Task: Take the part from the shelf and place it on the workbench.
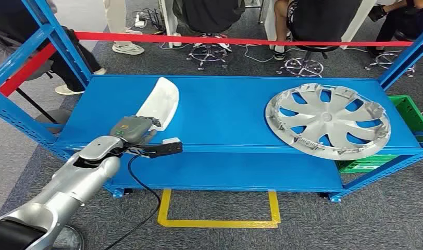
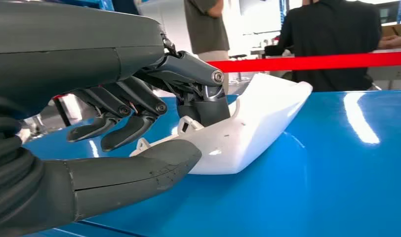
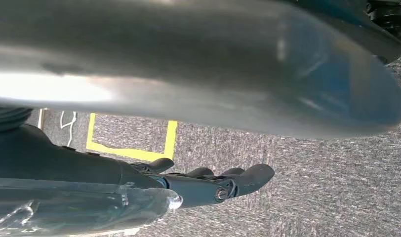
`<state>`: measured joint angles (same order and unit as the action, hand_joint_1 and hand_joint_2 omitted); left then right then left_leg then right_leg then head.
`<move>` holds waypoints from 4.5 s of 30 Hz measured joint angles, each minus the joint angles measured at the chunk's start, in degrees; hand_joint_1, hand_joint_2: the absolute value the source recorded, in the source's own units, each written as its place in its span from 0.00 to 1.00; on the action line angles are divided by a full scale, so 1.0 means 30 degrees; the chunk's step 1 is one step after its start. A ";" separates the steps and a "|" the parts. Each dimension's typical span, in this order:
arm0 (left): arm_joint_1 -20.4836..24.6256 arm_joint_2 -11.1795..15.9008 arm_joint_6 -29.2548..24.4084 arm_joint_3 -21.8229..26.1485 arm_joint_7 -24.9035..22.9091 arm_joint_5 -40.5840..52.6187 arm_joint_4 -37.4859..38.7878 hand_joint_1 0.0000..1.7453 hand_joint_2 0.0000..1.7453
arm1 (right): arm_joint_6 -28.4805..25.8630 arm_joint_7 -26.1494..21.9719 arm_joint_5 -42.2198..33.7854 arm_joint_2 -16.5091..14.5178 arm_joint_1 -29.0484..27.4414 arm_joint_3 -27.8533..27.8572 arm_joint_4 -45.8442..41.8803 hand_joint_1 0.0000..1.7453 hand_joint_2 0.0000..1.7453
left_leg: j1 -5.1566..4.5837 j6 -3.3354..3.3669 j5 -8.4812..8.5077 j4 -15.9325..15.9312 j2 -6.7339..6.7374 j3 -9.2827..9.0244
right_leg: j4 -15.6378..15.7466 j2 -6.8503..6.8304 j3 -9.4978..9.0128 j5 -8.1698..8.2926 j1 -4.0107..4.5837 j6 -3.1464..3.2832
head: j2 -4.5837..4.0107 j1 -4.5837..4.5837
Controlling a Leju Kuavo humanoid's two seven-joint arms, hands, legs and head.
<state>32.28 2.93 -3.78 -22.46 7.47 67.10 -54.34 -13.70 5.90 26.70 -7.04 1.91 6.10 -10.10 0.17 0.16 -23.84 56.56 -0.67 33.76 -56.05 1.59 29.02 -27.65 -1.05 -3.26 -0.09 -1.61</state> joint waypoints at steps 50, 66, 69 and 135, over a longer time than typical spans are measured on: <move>-0.7507 -0.4951 0.3730 0.6839 0.7111 -2.4515 -1.2370 1.00 1.00 | -0.0528 0.0020 0.0481 -0.0299 -0.0031 0.1109 0.0000 0.00 0.00 | -0.0078 0.0090 -0.0091 0.0052 -0.0003 -0.0016 | 0.0086 0.0000 -0.0043 -0.0013 -0.0057 -0.0087 | 0.0000 -0.0002; -0.8536 -0.4728 0.3382 0.7249 0.7352 -2.2758 -1.2460 1.00 1.00 | -0.0568 -0.0089 0.0310 -0.0505 0.0025 0.1747 -0.0004 0.00 0.00 | -0.0079 0.0086 0.0068 -0.0077 0.0148 -0.0149 | -0.0780 -0.0371 0.0667 0.0318 -0.0042 -0.0126 | 0.0000 0.0239; -0.8545 -0.4714 0.3364 0.7256 0.7389 -2.2740 -1.2473 1.00 1.00 | -0.0570 -0.0093 0.0308 -0.0528 0.0021 0.1774 -0.0004 0.00 0.00 | -0.0066 -0.0261 0.0146 0.0006 0.0141 -0.0060 | -0.0724 -0.0285 0.0813 0.0366 -0.0007 0.0306 | 0.0000 0.0239; -0.8414 -0.4860 0.3220 0.6102 0.7405 -2.1763 -1.2396 1.00 1.00 | 0.0432 0.0612 -0.0189 -0.1390 0.0353 0.2758 0.0007 0.00 0.00 | -0.0037 -0.0717 -0.2149 0.3102 0.0243 0.2027 | 0.0141 -0.0564 0.0935 0.1059 0.0360 0.1099 | 0.0000 0.0267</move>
<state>7.04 -11.65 5.88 -4.15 29.68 1.81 -91.53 -12.41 7.74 26.13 -11.21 2.97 14.37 -10.08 0.06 -1.99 -30.29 65.87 0.06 39.85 -55.63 -0.10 31.82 -24.47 0.03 0.04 -0.09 -0.80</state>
